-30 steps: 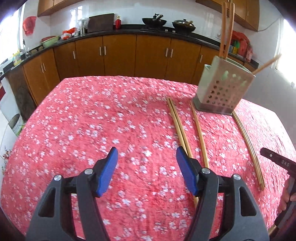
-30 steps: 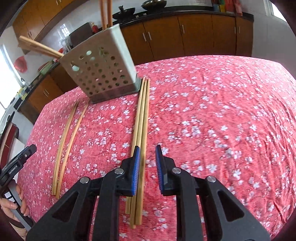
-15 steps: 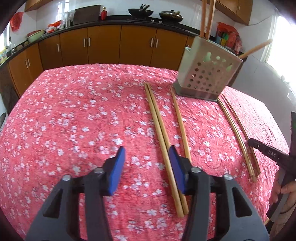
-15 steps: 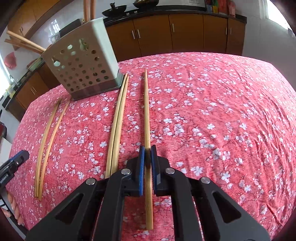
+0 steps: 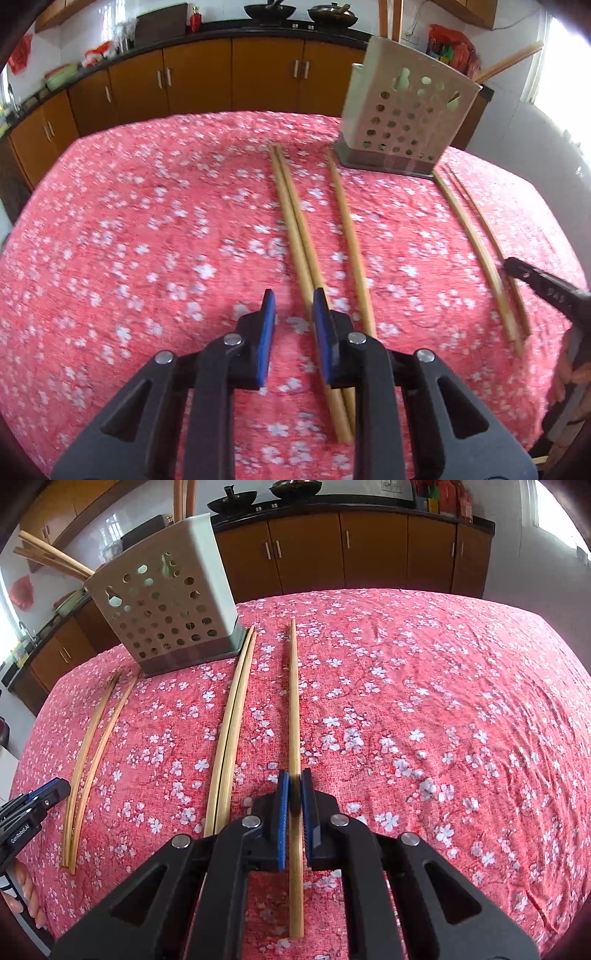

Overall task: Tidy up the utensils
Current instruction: 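Close the right tool on a chopstick while the left tool grasps another chopstick, then hold both grasped chopsticks against the tablecloth, settling the grip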

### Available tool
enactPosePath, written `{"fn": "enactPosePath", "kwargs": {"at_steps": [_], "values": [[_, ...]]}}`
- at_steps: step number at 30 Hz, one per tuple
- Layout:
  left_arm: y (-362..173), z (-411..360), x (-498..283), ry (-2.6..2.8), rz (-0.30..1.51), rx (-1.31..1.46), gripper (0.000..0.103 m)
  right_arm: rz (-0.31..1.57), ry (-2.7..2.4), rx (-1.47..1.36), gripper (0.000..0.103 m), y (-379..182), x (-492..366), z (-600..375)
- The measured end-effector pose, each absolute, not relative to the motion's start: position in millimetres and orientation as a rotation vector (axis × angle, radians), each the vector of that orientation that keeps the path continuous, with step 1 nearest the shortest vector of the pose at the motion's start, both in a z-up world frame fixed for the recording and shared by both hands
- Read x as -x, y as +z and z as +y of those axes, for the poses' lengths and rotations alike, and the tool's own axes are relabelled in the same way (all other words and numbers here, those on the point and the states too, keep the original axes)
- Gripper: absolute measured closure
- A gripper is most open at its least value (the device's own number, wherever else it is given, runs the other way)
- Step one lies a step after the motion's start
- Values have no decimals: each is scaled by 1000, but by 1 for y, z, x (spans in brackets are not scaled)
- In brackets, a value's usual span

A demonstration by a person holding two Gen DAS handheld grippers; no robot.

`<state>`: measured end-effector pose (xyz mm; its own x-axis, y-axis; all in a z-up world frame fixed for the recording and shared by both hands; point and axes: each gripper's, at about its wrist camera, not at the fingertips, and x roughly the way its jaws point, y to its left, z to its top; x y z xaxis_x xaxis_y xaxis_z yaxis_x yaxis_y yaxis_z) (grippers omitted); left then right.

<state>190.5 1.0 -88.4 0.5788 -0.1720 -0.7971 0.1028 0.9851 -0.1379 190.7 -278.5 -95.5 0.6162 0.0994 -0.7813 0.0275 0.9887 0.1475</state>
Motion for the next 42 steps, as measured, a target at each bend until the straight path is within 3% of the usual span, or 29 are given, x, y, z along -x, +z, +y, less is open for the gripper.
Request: {"fn": "enactPosePath", "kwargs": {"at_steps": [7,9,11,13,23,42], "values": [[-93,-3,-188,-158,941,55,83,905,44,-140,95,-95,-190,-278],[-94,-6,-188,-149,935,23,85,903,41,-137,95,-94,-190,-278],[-94,-4,-189,-128,928,9,94,900,42,-127,95,-95,-189,-277],[-94,2,-194,-106,923,25,95,894,46,-101,95,-95,-188,-275],[-95,55,-220,-47,890,117,93,863,-24,-123,95,-95,-198,-303],[-96,58,-218,-57,888,147,93,856,-23,-124,94,-95,-196,-301]]}}
